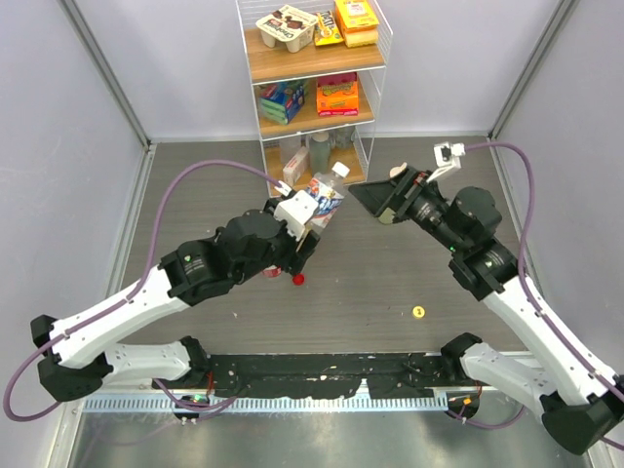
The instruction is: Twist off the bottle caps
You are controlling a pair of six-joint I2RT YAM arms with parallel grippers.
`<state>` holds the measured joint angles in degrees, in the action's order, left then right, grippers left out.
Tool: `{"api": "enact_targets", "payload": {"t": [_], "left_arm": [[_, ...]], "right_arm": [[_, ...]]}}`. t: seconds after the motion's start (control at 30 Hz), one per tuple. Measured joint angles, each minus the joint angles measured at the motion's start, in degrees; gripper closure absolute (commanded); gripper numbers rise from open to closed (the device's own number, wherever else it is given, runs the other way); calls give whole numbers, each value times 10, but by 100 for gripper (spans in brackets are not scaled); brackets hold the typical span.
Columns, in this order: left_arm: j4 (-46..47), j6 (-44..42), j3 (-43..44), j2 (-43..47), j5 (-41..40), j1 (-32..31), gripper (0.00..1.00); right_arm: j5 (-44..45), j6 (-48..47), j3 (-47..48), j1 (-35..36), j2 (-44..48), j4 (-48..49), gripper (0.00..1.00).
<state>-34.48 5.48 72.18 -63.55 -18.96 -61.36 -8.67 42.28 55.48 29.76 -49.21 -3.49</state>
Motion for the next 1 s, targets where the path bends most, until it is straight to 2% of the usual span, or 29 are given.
{"api": "enact_targets", "payload": {"t": [0.13,0.2,0.33,0.4,0.53,0.7,0.83,0.93,0.97,1.0], "left_arm": [[-36,0,-19,23,11,0,79],[-48,0,-32,33,17,0,79],[-66,1,-47,46,34,0,80],[-66,1,-48,49,39,0,80],[-66,0,-48,51,48,0,81],[-66,1,-48,50,55,0,83],[-66,0,-48,47,57,0,84],[-67,0,-48,45,57,0,85],[-66,0,-48,45,57,0,86],[-65,0,-48,45,57,0,86]], "right_arm": [[-83,20,1,0,-47,66,0],[-108,32,0,0,-62,92,5],[-126,48,0,0,-80,118,23],[-127,53,0,0,-90,123,39],[-128,63,0,0,-113,125,45],[-127,70,0,0,-136,118,47],[-127,75,0,0,-139,113,61],[-131,80,0,0,-139,116,67],[-132,83,0,0,-139,116,74],[-132,85,0,0,-139,116,78]]}}
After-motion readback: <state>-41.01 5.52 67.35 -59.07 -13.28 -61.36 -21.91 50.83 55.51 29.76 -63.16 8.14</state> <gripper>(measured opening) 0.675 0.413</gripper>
